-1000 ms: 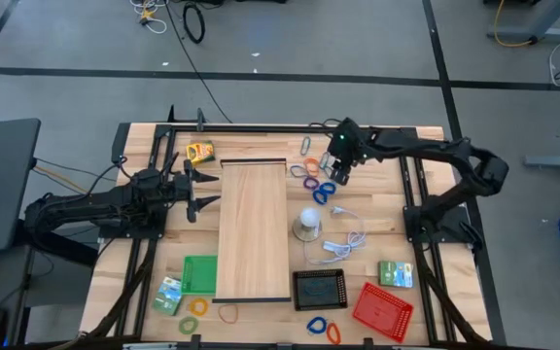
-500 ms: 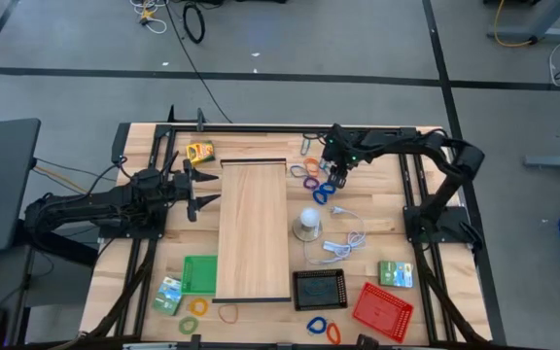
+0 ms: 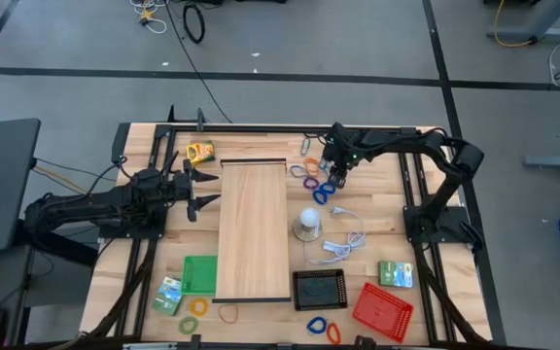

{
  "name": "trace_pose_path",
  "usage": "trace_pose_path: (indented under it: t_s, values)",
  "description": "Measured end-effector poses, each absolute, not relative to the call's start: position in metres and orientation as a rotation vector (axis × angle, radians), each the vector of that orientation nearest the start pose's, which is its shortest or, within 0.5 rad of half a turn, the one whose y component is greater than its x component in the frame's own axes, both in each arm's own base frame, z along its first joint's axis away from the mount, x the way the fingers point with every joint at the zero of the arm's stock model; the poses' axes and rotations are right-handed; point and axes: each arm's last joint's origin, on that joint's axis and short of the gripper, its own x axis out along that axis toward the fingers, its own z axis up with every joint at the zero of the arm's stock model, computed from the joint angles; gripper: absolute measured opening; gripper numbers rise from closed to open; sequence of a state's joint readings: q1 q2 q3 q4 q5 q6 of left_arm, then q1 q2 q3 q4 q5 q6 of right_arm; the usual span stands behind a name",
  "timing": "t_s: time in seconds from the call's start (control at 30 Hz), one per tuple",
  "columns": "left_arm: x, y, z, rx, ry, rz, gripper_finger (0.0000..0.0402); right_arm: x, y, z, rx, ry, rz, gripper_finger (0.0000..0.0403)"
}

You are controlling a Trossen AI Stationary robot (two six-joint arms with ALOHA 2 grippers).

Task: Pick & Place Office Desk Supplies
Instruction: Put the blue rubber band into the black bin

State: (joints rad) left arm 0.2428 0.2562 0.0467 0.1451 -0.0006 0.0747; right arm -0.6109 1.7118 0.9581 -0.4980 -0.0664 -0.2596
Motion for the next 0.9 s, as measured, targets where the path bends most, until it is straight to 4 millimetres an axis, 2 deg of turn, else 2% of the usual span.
trace_pose_path:
  t_s: [0.2, 0.37, 0.5, 0.67, 0.9]
  values:
    - [0.110, 0.027, 0.172, 0.066, 0.075, 0.241, 0.0273, 0.255, -0.173, 0.135, 0.209, 1.285, -0.282, 0.0169]
    - [0.110, 0.027, 0.172, 0.066, 0.075, 0.241, 0.0273, 0.256, -0.174, 0.133, 0.212, 1.292, -0.295, 0.0160]
    - [0.110, 0.027, 0.172, 0.066, 0.076, 0.241, 0.0273, 0.256, -0.175, 0.132, 0.228, 1.299, -0.334, 0.0115]
    - [0.110, 0.027, 0.172, 0.066, 0.076, 0.241, 0.0273, 0.254, -0.175, 0.132, 0.231, 1.315, -0.354, 0.0016]
    - [0.110, 0.027, 0.172, 0.066, 0.076, 0.241, 0.0273, 0.255, -0.168, 0.136, 0.179, 1.350, -0.387, 0.0004]
